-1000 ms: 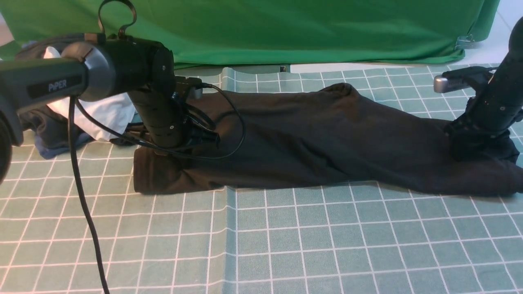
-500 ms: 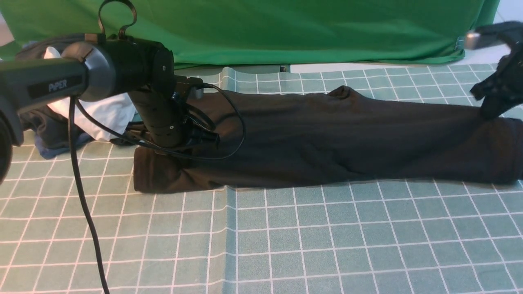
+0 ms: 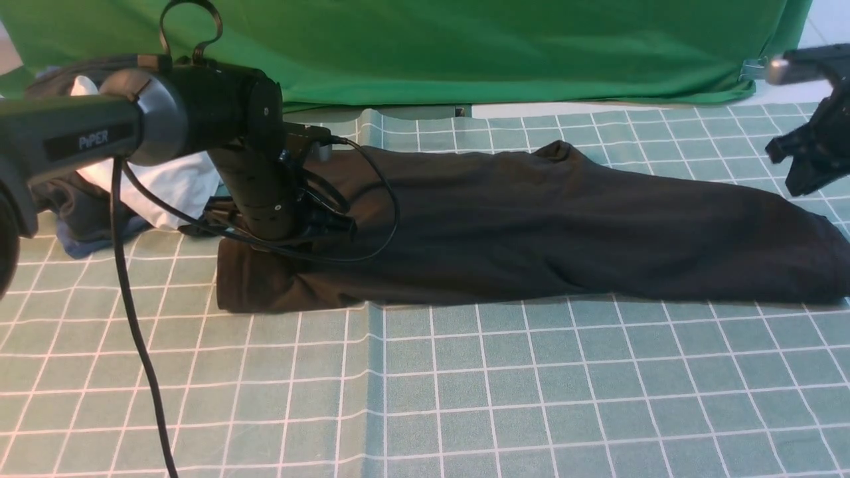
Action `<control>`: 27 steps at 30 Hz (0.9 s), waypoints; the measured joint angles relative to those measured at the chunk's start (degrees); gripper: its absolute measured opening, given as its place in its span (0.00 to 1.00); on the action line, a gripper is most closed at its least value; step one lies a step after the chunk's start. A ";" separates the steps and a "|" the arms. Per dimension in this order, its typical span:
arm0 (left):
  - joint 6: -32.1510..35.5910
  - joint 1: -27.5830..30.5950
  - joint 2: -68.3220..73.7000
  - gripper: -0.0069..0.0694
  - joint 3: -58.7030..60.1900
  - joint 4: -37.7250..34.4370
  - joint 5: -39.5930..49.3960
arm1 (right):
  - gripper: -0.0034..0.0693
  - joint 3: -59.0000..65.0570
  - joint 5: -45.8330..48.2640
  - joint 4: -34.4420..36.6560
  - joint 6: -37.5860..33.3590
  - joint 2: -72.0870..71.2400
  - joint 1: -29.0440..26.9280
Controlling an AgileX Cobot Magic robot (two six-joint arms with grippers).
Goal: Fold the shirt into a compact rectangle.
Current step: 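Pull the folded dark garment lengthwise by its ends to straighten it flat on the table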
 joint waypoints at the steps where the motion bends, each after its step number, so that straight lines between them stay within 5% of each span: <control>1: 0.00 0.00 -0.09 0.10 0.00 0.35 0.13 | 0.20 -0.20 0.00 0.00 0.08 -0.12 0.00; 8: 0.09 0.44 -6.90 0.10 0.11 1.15 2.86 | 0.18 -0.14 4.86 -0.05 2.12 -10.94 -0.32; 20: -1.35 8.90 -19.39 0.10 14.61 -7.33 2.92 | 0.10 24.58 -2.86 0.72 2.24 -25.33 -3.93; 24: 2.36 10.62 -18.45 0.14 14.87 -11.79 1.23 | 0.10 28.41 -7.04 5.24 1.76 -26.93 -3.86; 27: 4.48 10.62 -17.35 0.26 14.93 -13.37 -0.23 | 0.10 28.95 -7.80 7.21 1.72 -26.93 -3.86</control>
